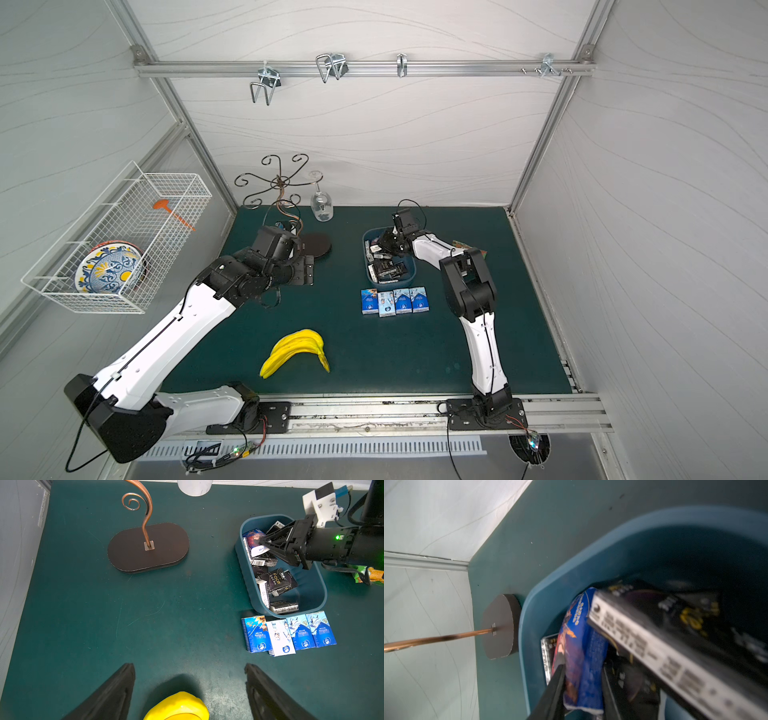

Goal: Take the pocket tissues out of the storage box
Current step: Pick up the pocket tissues from the storage box, then place the pocket tissues at the center of the board.

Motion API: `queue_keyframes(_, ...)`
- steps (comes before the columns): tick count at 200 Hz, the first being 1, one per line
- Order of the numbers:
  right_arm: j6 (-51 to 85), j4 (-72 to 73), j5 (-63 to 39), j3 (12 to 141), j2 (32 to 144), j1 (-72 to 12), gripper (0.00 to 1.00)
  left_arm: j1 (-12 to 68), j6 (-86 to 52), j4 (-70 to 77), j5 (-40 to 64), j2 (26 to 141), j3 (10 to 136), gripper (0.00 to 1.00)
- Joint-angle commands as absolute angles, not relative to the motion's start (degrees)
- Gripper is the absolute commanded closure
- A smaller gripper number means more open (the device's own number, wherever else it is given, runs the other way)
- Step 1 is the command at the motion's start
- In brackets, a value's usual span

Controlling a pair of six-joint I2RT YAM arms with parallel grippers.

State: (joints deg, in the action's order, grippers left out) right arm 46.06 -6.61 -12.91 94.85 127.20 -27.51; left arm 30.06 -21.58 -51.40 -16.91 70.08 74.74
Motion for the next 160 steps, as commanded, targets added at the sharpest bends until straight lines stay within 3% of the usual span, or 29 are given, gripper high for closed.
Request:
queue_keyframes(1, 45.1, -4.2, -15.7, 92.1, 119.4, -27.4, 0.72, 30.1, -21.2, -50.9, -17.5, 69.1, 75.1, 0.13)
queue_keyframes(51, 39.9, -6.7, -17.4, 79.2, 102.0, -23.8, 0.74, 29.8, -21.2, -50.1, -18.1, 69.0, 75.6, 0.12)
queue_keyframes(117, 34.5, -16.3, -16.6, 52.4, 75.2, -10.6, 0.74, 29.7, -22.6, -48.2, -14.1, 69.7, 77.5, 0.12)
queue_keyframes(160, 33.7, -18.4, -18.5, 40.4, 66.4, -5.2, 0.73, 29.7, -23.7, -47.7, -12.0, 71.1, 79.3, 0.13)
